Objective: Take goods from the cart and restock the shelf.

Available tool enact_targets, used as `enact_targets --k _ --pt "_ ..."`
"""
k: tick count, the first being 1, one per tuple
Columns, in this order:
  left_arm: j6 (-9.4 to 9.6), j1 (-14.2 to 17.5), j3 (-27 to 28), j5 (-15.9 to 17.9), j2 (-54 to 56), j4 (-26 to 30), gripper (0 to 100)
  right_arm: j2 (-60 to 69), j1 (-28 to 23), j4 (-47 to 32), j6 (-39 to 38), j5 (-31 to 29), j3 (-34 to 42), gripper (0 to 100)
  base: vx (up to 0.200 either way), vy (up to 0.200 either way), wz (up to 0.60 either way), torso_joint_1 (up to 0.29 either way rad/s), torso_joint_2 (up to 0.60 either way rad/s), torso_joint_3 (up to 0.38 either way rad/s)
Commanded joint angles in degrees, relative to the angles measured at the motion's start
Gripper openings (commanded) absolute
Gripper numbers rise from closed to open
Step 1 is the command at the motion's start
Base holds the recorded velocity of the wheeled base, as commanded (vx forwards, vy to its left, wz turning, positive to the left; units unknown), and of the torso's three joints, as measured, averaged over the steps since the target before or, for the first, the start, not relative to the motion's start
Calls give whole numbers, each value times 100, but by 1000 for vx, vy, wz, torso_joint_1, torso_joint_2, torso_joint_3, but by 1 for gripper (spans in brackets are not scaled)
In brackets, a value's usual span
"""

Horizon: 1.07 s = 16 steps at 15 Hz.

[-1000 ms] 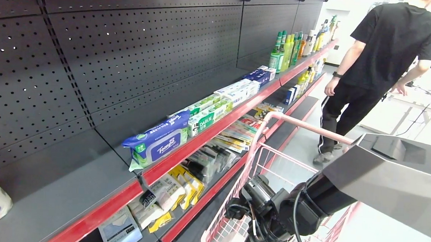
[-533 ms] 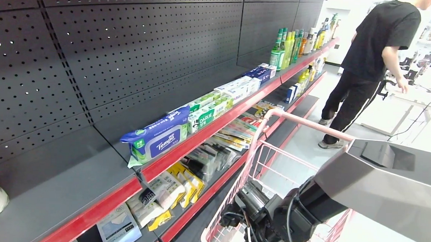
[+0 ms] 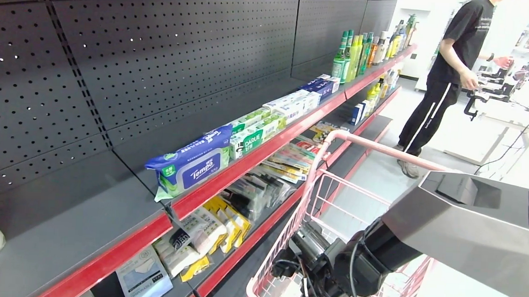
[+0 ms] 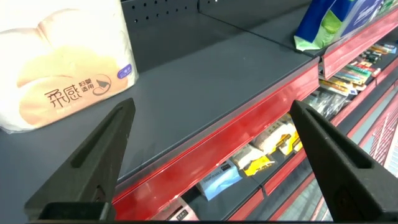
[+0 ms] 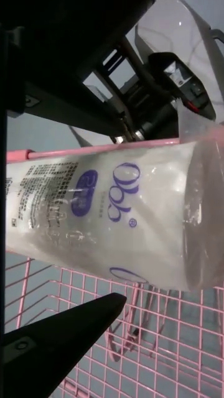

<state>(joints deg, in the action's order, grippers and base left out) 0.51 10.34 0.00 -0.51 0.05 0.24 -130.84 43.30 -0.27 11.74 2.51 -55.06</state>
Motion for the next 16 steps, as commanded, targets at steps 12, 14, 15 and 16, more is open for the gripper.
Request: enact_targets --k 12,14,15,16 --pt "2 3 0 -2 -5 -7 100 -179 -226 264 13 -401 -39 100 0 0 0 0 0 0" --pt "2 3 0 -2 -5 2 100 -179 -199 273 13 -374 -31 100 0 0 0 0 0 0" --pt "2 3 0 -2 -5 2 100 -170 -199 273 4 -365 -31 100 0 0 0 0 0 0" --pt "2 3 0 -2 -5 2 100 -179 -199 273 13 -374 -31 100 0 0 0 0 0 0"
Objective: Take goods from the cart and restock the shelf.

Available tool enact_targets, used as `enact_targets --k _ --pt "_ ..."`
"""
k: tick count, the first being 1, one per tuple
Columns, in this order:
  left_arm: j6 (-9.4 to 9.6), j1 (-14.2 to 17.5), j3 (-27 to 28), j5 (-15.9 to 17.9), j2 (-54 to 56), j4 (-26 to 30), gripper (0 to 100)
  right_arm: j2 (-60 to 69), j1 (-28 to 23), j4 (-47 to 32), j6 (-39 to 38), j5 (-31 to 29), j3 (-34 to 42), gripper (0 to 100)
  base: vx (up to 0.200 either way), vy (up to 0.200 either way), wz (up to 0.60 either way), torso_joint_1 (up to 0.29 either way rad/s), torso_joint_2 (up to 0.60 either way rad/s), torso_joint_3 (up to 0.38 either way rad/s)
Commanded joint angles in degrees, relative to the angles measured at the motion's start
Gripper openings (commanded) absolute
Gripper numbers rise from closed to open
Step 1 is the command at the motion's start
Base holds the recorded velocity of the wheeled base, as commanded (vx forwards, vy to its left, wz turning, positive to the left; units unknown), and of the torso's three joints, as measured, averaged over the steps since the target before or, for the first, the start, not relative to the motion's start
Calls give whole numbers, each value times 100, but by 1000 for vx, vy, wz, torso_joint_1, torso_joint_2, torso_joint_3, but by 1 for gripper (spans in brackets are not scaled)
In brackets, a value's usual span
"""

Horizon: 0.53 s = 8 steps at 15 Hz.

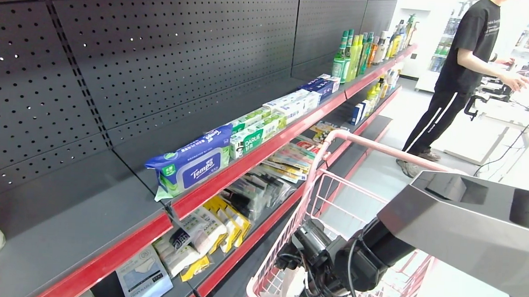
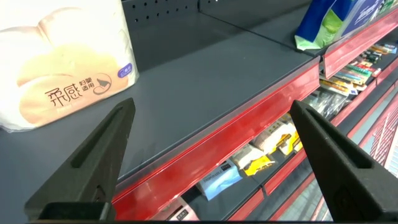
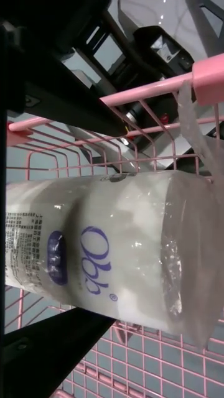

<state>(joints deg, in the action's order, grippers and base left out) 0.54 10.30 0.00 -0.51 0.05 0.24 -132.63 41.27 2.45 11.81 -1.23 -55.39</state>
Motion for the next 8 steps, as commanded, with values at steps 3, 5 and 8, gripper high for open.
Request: enact_targets --k 3,5,8 --pt "-1 7 0 -2 -5 2 100 -8 4 1 -4 0 -33 100 0 0 0 0 0 0" --pt "-1 7 0 -2 -5 2 100 -8 4 1 -4 0 -33 100 0 0 0 -23 43 33" --pt "-1 7 0 -2 -5 2 100 -17 -4 10 -4 0 -33 100 0 0 0 -131 330 191"
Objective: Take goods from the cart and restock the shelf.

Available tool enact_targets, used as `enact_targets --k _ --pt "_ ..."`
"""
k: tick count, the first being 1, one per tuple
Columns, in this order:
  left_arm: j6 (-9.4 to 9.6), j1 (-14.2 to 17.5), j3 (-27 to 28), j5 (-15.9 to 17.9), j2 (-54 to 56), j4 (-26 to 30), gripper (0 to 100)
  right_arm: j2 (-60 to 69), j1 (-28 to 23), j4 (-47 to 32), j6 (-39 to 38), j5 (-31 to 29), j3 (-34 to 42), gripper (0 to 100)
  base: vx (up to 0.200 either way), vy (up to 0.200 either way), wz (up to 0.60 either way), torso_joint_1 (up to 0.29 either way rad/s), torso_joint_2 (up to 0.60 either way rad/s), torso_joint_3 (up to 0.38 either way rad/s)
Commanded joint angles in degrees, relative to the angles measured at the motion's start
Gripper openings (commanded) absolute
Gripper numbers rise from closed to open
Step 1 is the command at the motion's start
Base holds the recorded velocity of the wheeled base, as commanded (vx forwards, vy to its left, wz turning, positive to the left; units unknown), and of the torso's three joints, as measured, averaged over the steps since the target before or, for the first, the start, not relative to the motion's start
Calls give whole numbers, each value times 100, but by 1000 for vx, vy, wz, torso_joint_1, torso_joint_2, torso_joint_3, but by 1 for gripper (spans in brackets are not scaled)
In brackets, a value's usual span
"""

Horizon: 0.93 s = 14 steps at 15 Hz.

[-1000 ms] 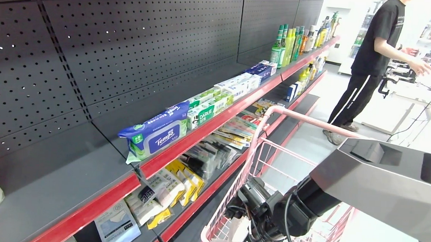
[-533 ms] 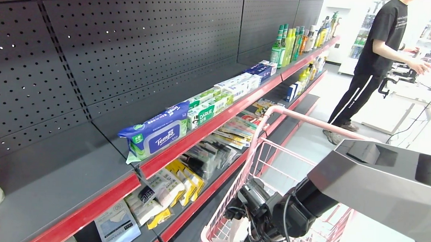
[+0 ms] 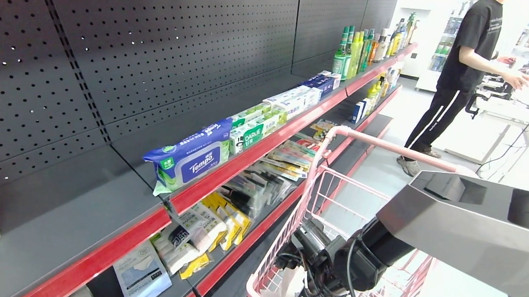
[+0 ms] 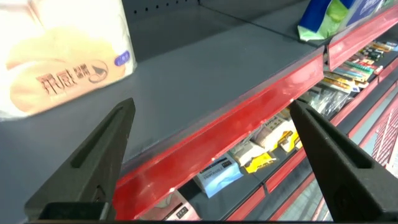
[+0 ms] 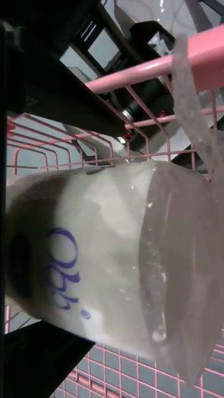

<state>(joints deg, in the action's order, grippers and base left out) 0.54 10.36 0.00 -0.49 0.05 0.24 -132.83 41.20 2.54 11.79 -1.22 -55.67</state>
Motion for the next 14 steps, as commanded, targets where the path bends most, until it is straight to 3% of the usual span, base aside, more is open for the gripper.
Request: enact_targets --k 1,13,14 --pt "-1 1 0 -4 -5 2 100 3 -7 1 -1 -1 -14 100 0 0 0 -139 354 212" --pt "-1 1 0 -4 -5 2 100 -33 -16 19 8 16 -31 100 0 0 0 -8 25 15" --pt "-1 1 0 -4 -5 2 100 -33 -16 203 8 96 30 0 0 0 0 0 0 0"
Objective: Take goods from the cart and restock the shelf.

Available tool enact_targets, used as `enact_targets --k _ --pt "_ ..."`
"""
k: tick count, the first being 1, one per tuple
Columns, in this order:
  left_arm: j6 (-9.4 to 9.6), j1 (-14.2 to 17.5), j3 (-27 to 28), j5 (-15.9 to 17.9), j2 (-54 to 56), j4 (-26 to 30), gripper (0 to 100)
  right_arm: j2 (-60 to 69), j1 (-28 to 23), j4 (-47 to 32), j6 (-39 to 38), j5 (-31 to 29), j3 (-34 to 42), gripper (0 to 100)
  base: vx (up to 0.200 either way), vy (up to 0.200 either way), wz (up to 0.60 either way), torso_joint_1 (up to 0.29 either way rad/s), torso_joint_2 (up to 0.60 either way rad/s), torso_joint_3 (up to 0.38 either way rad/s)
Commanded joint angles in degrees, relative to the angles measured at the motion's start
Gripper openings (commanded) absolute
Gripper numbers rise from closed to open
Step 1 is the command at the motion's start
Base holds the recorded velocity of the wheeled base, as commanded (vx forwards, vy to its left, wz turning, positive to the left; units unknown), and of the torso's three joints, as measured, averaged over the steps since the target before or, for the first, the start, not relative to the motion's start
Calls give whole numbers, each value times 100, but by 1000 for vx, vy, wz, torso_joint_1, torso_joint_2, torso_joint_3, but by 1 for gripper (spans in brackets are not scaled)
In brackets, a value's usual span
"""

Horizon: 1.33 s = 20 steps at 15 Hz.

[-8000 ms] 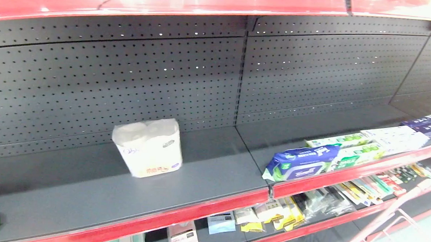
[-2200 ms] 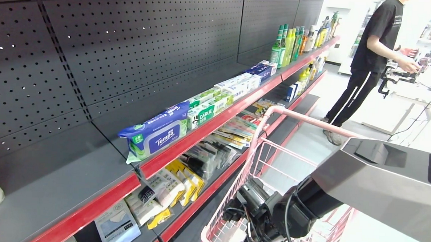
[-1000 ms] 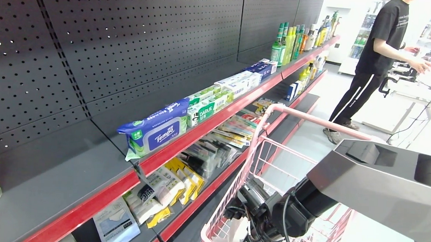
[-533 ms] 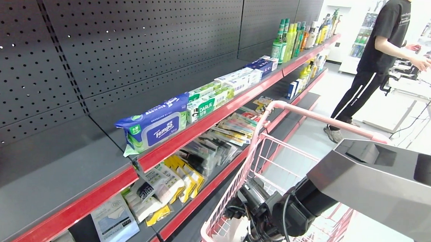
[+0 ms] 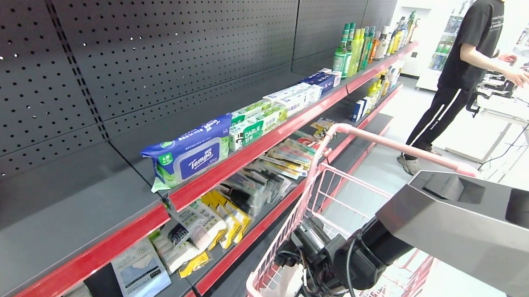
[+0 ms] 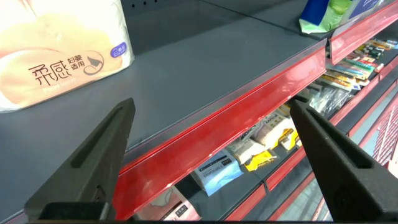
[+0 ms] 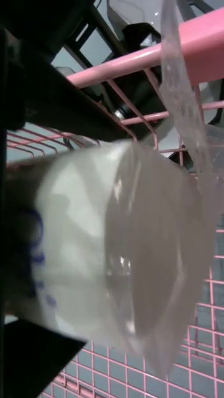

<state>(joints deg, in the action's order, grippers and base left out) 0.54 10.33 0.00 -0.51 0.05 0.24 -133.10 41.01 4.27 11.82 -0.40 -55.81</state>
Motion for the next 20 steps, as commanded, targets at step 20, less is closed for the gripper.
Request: enact_targets --k 20 --pt "-27 -4 0 -2 -5 2 100 5734 -910 -1393 -673 -1551 712 0 0 0 0 0 0 0"
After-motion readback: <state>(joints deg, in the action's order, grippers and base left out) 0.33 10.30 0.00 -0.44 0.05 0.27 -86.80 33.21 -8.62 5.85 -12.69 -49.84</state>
